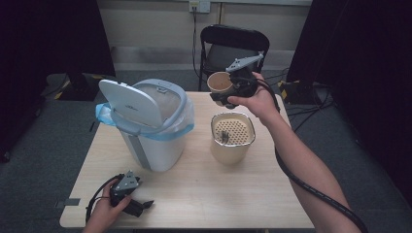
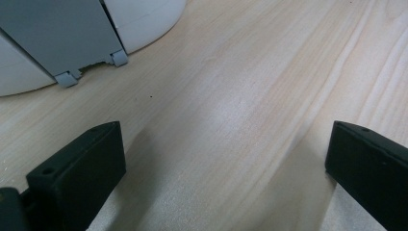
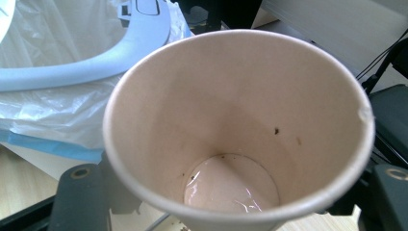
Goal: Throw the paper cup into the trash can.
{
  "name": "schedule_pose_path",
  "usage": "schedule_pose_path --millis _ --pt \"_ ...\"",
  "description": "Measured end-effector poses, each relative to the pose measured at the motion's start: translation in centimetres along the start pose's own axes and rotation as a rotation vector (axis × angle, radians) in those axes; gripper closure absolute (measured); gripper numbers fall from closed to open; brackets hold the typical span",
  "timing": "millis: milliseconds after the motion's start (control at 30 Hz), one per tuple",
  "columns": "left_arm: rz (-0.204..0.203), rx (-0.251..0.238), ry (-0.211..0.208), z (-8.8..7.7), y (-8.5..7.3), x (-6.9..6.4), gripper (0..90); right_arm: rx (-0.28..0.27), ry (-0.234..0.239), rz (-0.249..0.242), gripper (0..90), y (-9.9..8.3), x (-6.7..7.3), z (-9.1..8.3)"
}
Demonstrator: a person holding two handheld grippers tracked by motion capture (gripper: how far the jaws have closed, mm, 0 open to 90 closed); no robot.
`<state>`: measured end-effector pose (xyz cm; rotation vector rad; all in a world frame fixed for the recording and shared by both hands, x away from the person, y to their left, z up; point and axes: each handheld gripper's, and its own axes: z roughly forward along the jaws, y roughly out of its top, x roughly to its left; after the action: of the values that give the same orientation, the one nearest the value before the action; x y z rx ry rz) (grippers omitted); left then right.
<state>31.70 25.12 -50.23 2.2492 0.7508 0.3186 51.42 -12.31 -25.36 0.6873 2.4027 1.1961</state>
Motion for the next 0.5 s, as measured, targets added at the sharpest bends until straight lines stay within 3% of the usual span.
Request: schedule_pose_path --millis 500 --pt "0.0 0.003 0.001 0.0 0.0 0.0 0.0 -0.015 0.045 -0.003 26.7 2.4 0.8 0.2"
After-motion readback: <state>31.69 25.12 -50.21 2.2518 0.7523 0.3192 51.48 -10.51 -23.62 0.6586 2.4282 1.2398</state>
